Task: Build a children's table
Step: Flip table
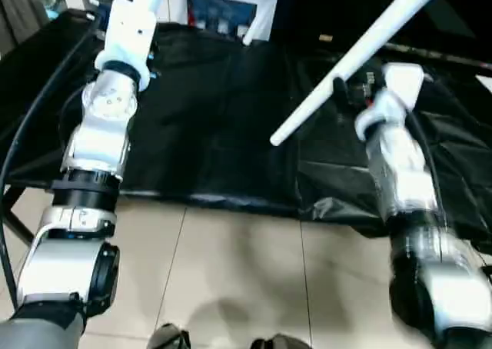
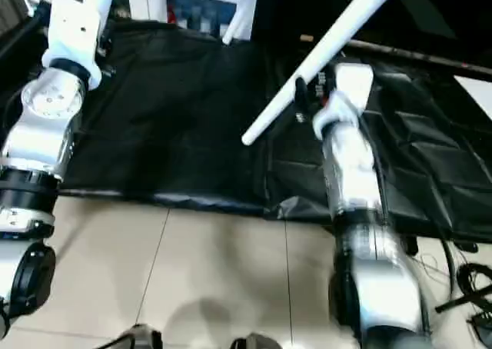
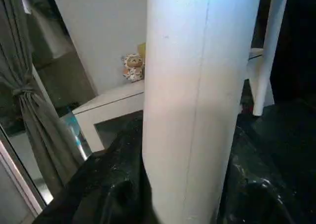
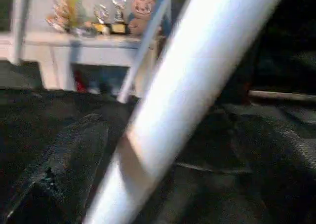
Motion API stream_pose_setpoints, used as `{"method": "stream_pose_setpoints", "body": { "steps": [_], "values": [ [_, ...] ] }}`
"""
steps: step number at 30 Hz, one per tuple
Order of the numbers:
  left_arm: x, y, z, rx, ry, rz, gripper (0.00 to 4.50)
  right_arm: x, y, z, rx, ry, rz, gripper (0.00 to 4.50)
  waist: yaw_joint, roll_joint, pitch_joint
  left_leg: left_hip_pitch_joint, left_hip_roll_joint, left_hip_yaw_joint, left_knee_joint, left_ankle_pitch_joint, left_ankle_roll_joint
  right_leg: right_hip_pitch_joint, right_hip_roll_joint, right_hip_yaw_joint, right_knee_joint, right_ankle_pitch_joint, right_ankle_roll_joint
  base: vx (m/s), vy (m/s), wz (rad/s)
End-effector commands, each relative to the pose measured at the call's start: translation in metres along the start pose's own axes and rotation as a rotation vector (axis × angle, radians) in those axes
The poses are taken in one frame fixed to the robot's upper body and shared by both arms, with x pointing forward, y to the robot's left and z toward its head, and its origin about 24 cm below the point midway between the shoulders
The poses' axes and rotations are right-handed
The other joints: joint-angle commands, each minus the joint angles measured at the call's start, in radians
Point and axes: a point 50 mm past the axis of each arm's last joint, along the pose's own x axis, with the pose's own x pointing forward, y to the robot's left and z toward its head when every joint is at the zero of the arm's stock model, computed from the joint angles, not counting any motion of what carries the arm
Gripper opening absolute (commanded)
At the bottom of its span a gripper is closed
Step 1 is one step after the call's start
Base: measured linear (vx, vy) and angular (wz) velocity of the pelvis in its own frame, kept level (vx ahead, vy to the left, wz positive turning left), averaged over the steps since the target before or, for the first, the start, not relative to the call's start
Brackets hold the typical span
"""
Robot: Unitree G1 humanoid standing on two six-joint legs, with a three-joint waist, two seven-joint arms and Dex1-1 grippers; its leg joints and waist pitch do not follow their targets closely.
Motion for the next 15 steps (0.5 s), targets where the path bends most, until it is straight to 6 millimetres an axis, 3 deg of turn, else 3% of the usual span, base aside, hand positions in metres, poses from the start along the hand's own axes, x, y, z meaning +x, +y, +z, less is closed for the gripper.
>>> {"method": "stream_pose_setpoints", "body": {
  "steps": [1, 3, 4, 5, 8, 10, 13, 15],
  "values": [
    [0.000, -0.002, 0.013, -0.003, -0.062, -0.015, 1.59, 0.004, -0.006, -0.001, 0.062, 0.048, 0.023, 4.50, 0.001, 0.017, -0.107, 0.037, 0.034, -0.009, -0.066, -0.154, -0.019, 0.061, -0.073, 0.039, -0.065, -0.059, -0.200, 0.000, 0.000, 0.00],
    [-0.001, -0.001, 0.012, 0.007, -0.059, -0.020, 1.59, 0.010, -0.003, 0.003, 0.059, 0.076, 0.051, 4.50, 0.004, 0.014, -0.107, 0.038, 0.034, -0.007, -0.064, -0.131, -0.007, 0.060, -0.073, 0.038, -0.062, -0.030, -0.218, 0.000, 0.000, 0.00],
    [-0.001, 0.000, 0.012, 0.011, -0.057, -0.021, 1.59, 0.012, -0.002, 0.004, 0.066, 0.091, 0.056, 4.50, 0.005, 0.018, -0.105, 0.039, 0.034, -0.006, -0.065, -0.139, -0.005, 0.059, -0.073, 0.038, -0.066, -0.044, -0.227, 0.000, 0.000, 0.00],
    [-0.002, 0.001, 0.012, 0.016, -0.056, -0.022, 1.59, 0.013, -0.003, 0.005, 0.052, 0.101, 0.038, 4.50, 0.004, 0.014, -0.105, 0.037, 0.034, -0.006, -0.064, -0.140, -0.006, 0.059, -0.075, 0.037, -0.065, -0.051, -0.230, 0.000, 0.000, 0.00],
    [-0.003, 0.003, 0.010, 0.023, -0.051, -0.021, 1.58, 0.016, -0.003, 0.007, 0.049, 0.116, 0.021, 4.50, 0.008, 0.017, -0.102, 0.040, 0.035, -0.005, -0.066, -0.153, -0.016, 0.058, -0.075, 0.038, -0.067, -0.072, -0.224, 0.000, 0.000, 0.00],
    [-0.004, 0.005, 0.009, 0.026, -0.049, -0.019, 1.57, 0.017, -0.003, 0.008, 0.043, 0.123, 0.019, 4.14, 0.011, 0.014, -0.102, 0.040, 0.037, -0.005, -0.066, -0.149, -0.018, 0.057, -0.076, 0.038, -0.065, -0.073, -0.219, 0.000, 0.000, 0.00],
    [-0.005, 0.006, 0.009, 0.029, -0.046, -0.018, 1.57, 0.018, -0.001, 0.009, 0.038, 0.129, 0.038, 4.11, 0.014, 0.008, -0.102, 0.040, 0.037, -0.005, -0.067, -0.155, -0.018, 0.056, -0.077, 0.038, -0.067, -0.091, -0.213, 0.000, 0.000, 0.00],
    [-0.006, 0.006, 0.008, 0.029, -0.045, -0.019, 1.57, 0.018, -0.001, 0.009, 0.038, 0.146, 0.041, 3.73, 0.017, 0.005, -0.101, 0.040, 0.037, -0.005, -0.067, -0.160, -0.021, 0.055, -0.077, 0.038, -0.068, -0.105, -0.210, 0.000, 0.000, 0.00]
  ]
}}
